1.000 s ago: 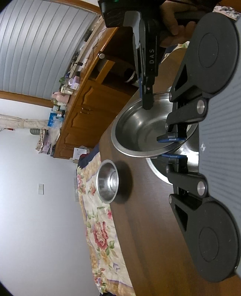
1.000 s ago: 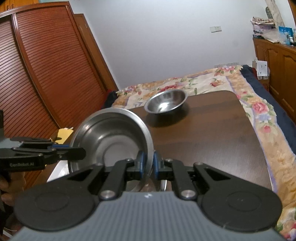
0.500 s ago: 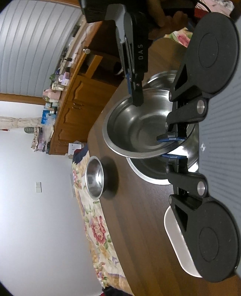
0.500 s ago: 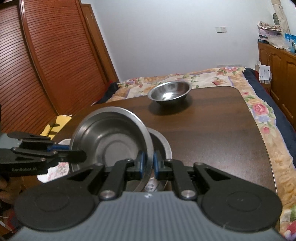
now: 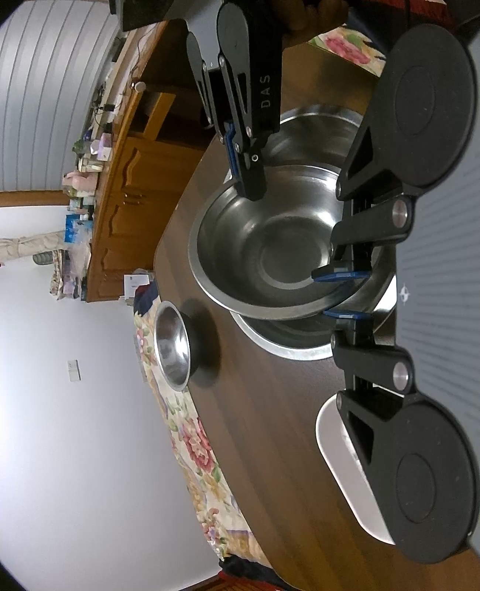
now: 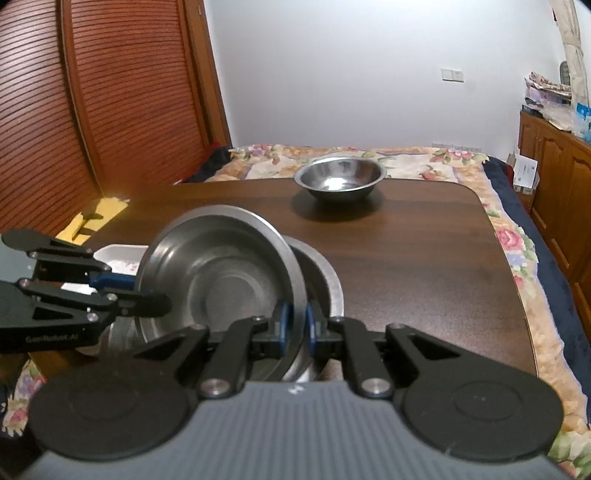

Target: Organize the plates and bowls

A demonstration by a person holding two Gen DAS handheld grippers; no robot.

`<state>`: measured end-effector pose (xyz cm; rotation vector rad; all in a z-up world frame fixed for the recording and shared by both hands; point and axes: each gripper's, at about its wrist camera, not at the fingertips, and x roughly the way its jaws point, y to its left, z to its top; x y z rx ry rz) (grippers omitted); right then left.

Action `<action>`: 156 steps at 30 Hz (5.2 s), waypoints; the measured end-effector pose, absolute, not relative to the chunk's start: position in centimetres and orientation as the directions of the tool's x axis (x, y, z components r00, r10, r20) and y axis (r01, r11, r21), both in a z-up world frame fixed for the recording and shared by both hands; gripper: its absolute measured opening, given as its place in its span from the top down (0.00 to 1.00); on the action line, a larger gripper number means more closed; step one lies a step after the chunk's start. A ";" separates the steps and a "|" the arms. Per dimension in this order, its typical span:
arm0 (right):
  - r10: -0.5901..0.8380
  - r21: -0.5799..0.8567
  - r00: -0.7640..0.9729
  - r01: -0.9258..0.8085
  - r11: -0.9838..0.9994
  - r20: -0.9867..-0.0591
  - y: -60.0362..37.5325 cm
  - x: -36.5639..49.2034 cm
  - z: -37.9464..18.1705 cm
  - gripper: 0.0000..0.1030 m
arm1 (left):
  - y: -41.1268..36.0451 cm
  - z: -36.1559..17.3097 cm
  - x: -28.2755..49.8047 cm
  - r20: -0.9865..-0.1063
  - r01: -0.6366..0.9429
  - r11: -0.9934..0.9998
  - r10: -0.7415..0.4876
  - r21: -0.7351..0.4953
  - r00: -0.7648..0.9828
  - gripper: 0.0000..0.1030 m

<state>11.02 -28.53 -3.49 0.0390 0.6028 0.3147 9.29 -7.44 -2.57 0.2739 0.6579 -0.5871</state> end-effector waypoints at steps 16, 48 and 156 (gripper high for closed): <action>0.242 -0.004 0.770 -0.303 0.953 -0.591 -26.8 11.9 -3.1 0.87 | -7.6 -3.0 8.9 -0.604 0.549 0.829 -0.384 0.107 0.698 0.83; 0.177 -0.087 0.774 -0.286 0.954 -0.609 -25.2 12.5 -2.7 0.86 | -6.2 -1.9 7.9 -0.537 0.483 0.875 -0.392 0.033 0.747 0.83; 0.382 0.316 0.717 -0.233 0.920 -0.583 -32.0 30.4 -3.0 0.85 | -11.0 -1.8 31.6 -0.663 0.440 0.892 -0.391 -0.102 0.638 0.81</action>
